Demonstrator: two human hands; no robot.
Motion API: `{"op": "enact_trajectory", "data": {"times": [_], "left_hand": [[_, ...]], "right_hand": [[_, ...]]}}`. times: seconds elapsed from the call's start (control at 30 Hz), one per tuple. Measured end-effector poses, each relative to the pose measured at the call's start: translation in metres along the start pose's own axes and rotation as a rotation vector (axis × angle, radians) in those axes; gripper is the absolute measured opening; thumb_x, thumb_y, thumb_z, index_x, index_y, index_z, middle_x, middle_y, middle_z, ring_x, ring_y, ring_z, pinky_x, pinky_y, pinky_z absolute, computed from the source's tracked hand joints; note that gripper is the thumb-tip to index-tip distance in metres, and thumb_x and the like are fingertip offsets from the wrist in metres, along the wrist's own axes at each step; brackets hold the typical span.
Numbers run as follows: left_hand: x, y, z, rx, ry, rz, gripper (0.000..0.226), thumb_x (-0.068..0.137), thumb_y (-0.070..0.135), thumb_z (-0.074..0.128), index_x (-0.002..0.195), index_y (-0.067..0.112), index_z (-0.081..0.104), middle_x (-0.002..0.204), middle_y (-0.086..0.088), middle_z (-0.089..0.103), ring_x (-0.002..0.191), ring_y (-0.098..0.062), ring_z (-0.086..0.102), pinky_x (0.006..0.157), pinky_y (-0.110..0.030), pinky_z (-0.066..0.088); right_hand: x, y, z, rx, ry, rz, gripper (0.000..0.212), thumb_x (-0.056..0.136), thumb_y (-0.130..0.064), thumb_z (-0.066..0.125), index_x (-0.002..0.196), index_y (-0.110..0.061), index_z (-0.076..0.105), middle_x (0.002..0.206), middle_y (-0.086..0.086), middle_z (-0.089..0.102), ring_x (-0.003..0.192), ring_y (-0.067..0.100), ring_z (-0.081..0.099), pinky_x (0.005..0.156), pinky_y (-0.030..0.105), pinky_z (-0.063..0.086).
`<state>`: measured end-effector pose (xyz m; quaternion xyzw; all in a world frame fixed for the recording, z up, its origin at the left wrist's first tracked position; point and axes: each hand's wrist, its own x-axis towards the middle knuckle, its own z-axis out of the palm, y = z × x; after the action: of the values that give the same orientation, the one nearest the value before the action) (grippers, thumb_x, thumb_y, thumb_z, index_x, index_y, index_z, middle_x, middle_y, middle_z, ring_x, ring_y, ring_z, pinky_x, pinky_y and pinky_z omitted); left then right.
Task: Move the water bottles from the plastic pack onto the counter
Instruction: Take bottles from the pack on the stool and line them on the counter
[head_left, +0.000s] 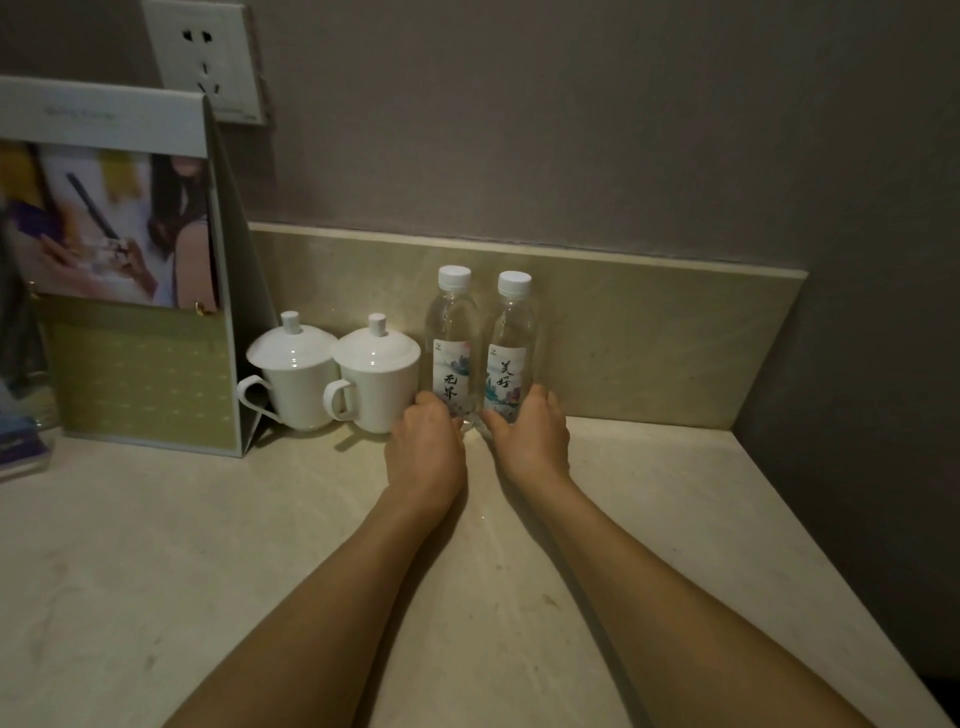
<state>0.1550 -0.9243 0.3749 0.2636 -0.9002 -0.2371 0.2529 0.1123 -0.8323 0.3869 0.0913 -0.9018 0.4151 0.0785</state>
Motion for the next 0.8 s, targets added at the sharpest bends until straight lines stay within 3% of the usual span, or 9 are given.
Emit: {"op": "enact_trajectory", "data": {"times": [0.3, 0.47, 0.8], "left_hand": [[0.001, -0.001, -0.001, 0.010, -0.007, 0.011, 0.021, 0.097, 0.023, 0.060, 0.108, 0.005, 0.056, 0.108, -0.017, 0.068, 0.100, -0.035, 0.065, 0.067, -0.036, 0.041], [0.002, -0.001, -0.003, 0.036, -0.032, 0.018, 0.022, 0.098, 0.021, 0.058, 0.111, 0.004, 0.055, 0.110, -0.017, 0.068, 0.103, -0.036, 0.065, 0.076, -0.043, 0.051], [0.012, 0.000, -0.011, 0.301, -0.098, 0.147, 0.020, 0.100, 0.016, 0.054, 0.114, 0.003, 0.060, 0.112, -0.014, 0.065, 0.103, -0.031, 0.065, 0.077, -0.037, 0.052]], "right_hand": [[-0.001, -0.001, 0.002, 0.000, 0.014, 0.010, 0.047, 0.088, -0.038, 0.065, 0.122, -0.010, 0.048, 0.124, 0.008, 0.050, 0.113, 0.028, 0.053, 0.084, 0.042, 0.047], [0.000, -0.002, 0.001, 0.007, 0.012, 0.026, 0.048, 0.087, -0.039, 0.066, 0.122, -0.010, 0.048, 0.124, 0.008, 0.050, 0.113, 0.029, 0.054, 0.084, 0.042, 0.047], [-0.001, -0.003, 0.002, 0.008, 0.012, 0.031, 0.047, 0.088, -0.039, 0.066, 0.123, -0.011, 0.048, 0.124, 0.008, 0.051, 0.113, 0.027, 0.053, 0.085, 0.042, 0.047]]}}
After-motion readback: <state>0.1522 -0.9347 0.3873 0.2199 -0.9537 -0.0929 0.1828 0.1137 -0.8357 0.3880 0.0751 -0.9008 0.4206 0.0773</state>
